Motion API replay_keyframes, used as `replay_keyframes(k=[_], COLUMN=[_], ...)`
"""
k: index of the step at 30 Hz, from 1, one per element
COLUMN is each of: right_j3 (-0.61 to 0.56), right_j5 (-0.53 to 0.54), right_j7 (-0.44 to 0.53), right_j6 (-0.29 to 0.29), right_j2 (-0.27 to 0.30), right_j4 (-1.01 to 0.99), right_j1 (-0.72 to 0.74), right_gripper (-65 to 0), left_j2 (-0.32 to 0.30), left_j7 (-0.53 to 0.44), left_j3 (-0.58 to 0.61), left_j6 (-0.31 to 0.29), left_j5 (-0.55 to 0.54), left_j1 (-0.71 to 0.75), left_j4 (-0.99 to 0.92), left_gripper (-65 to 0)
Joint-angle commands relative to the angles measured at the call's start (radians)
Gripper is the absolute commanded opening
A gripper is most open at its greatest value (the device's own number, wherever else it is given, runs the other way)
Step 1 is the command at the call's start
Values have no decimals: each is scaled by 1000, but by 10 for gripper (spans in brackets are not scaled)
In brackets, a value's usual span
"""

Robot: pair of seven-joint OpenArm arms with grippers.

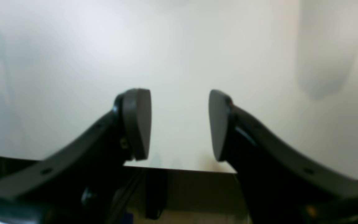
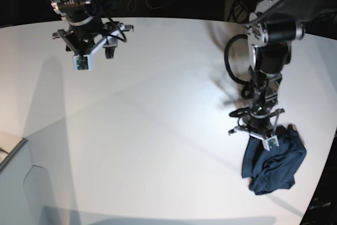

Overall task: Layout the t-shirt on the table in an organized manner, then fold the t-shirt properly
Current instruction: 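Move the left gripper over the crumpled navy t-shirt and grasp it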

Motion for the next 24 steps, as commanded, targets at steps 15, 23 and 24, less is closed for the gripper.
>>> replay_keyframes(k=[15, 23, 24], right_j3=[-2, -2, -2], right_j5=[0, 0, 0], right_j7=[20, 20, 20], right_j6=[2, 2, 2], right_j2=[3, 3, 3], right_j4=[16, 16, 16], right_j1=[22, 20, 20], right_gripper=[-348, -348, -348], left_j2=[-16, -46, -48], left_j7=[151, 79, 67], left_j3=[-6, -87, -96], left_j6=[5, 0, 0], left_j5=[-1, -1, -1], left_j1=[142, 24, 4], left_j4=[406, 183, 143], left_gripper=[-382, -37, -21])
